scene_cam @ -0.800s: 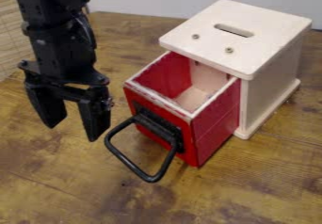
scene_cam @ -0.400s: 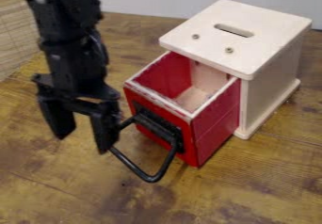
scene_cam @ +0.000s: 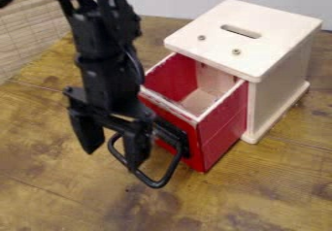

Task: Close the drawer

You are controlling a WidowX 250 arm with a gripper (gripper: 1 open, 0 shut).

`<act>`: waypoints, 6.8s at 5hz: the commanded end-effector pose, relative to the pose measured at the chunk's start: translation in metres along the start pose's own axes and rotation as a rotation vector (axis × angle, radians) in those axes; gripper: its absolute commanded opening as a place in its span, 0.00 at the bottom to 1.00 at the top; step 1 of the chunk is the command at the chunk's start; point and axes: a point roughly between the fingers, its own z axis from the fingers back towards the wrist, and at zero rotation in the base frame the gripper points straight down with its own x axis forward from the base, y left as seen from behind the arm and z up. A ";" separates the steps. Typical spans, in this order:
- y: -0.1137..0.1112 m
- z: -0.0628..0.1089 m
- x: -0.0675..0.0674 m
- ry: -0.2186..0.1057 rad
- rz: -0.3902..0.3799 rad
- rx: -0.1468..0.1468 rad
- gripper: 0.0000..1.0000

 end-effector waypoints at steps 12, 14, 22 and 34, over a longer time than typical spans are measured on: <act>-0.030 -0.013 0.103 -0.153 -0.062 0.065 1.00; -0.030 -0.018 0.122 -0.171 -0.062 0.072 1.00; -0.039 -0.003 0.085 -0.300 -0.037 0.085 1.00; -0.038 -0.003 0.086 -0.422 0.028 0.095 1.00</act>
